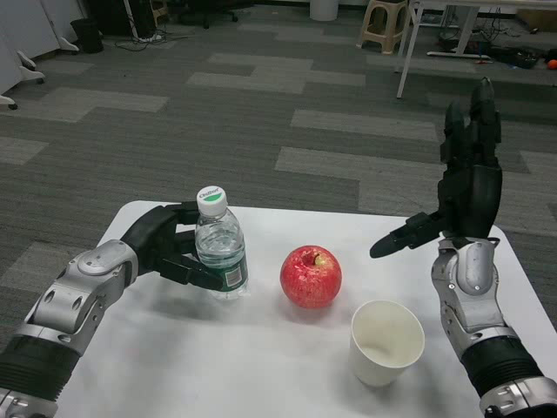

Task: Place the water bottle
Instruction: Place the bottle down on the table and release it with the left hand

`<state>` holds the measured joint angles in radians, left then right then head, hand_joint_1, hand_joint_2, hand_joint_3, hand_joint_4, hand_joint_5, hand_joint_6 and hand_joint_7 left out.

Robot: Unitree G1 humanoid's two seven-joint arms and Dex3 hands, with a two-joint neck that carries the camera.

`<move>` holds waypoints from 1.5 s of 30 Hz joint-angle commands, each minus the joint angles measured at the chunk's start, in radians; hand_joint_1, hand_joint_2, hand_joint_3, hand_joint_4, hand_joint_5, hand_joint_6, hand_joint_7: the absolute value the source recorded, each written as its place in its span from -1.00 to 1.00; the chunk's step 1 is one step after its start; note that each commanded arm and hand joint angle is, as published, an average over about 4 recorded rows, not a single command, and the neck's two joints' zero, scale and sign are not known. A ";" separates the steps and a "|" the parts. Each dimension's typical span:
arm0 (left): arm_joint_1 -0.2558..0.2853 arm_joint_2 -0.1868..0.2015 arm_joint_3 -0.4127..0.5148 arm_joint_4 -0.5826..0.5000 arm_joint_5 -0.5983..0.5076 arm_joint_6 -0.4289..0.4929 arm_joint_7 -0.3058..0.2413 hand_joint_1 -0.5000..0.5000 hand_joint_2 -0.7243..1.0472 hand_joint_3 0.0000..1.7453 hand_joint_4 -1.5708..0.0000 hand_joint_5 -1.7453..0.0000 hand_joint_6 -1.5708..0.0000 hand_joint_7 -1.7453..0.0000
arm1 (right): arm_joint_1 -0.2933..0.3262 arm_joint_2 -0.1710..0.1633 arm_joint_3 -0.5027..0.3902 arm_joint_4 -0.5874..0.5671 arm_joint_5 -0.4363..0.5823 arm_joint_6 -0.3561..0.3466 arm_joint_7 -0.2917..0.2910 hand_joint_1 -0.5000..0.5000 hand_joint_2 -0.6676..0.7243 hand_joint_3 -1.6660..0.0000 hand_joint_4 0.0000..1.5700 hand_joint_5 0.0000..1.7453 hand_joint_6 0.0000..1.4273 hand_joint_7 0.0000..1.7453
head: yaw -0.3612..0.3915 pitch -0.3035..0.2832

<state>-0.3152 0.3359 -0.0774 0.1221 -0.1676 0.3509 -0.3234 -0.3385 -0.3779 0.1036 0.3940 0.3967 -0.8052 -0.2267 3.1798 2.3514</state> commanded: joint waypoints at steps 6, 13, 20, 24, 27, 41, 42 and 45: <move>0.004 0.006 -0.006 0.044 -0.016 -0.021 -0.009 0.33 0.70 -0.95 0.55 -1.00 0.18 -0.64 | -0.016 0.007 0.001 0.020 0.002 0.006 -0.002 -0.92 1.00 1.00 -1.00 -1.00 -1.00 -1.00 | -0.003 -0.008; -0.001 0.008 -0.011 0.056 -0.025 -0.049 -0.018 -0.84 0.80 -0.93 0.98 -1.00 0.72 -0.12 | -0.017 0.007 0.001 0.022 0.001 0.006 -0.002 -0.92 1.00 1.00 -1.00 -1.00 -1.00 -1.00 | -0.006 -0.017; -0.001 0.008 -0.010 0.062 -0.025 -0.069 -0.026 -1.00 0.78 -0.90 1.00 -1.00 0.85 -0.04 | -0.015 0.007 0.001 0.018 0.001 0.006 -0.002 -0.92 1.00 1.00 -1.00 -1.00 -1.00 -1.00 | -0.008 -0.017; -0.001 0.009 -0.010 0.062 -0.026 -0.081 -0.032 -1.00 0.70 -0.90 1.00 -1.00 0.92 0.02 | -0.012 0.007 0.001 0.014 0.001 0.006 -0.002 -0.92 1.00 1.00 -1.00 -1.00 -1.00 -1.00 | -0.008 -0.014; -0.001 0.010 -0.010 0.062 -0.025 -0.088 -0.039 -1.00 0.62 -0.90 1.00 -1.00 0.96 0.04 | -0.010 0.008 0.001 0.011 0.001 0.006 -0.002 -0.92 1.00 1.00 -1.00 -1.00 -1.00 -1.00 | -0.007 -0.012; 0.011 0.012 0.016 0.062 -0.002 -0.150 -0.067 -1.00 -0.17 -0.93 1.00 -1.00 1.00 0.56 | -0.005 0.011 0.006 -0.001 -0.001 0.006 -0.002 -0.92 1.00 1.00 -1.00 -1.00 -1.00 -1.00 | 0.000 -0.002; 0.013 0.012 0.021 0.062 0.002 -0.162 -0.065 -1.00 -0.30 -0.90 1.00 -1.00 1.00 0.58 | -0.005 0.011 0.007 -0.002 -0.001 0.006 -0.002 -0.92 1.00 1.00 -1.00 -1.00 -1.00 -1.00 | 0.000 -0.002; 0.024 0.003 0.061 0.061 0.017 -0.213 -0.037 -1.00 -0.57 -0.90 1.00 -0.88 1.00 0.68 | -0.005 0.011 0.010 -0.004 -0.001 0.006 -0.002 -0.92 1.00 1.00 -1.00 -1.00 -1.00 -1.00 | 0.000 0.000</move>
<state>-0.3065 0.3332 -0.0444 0.1820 -0.1620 0.1669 -0.3756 -0.3420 -0.3665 0.1101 0.3978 0.3945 -0.8050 -0.2268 3.1796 2.3508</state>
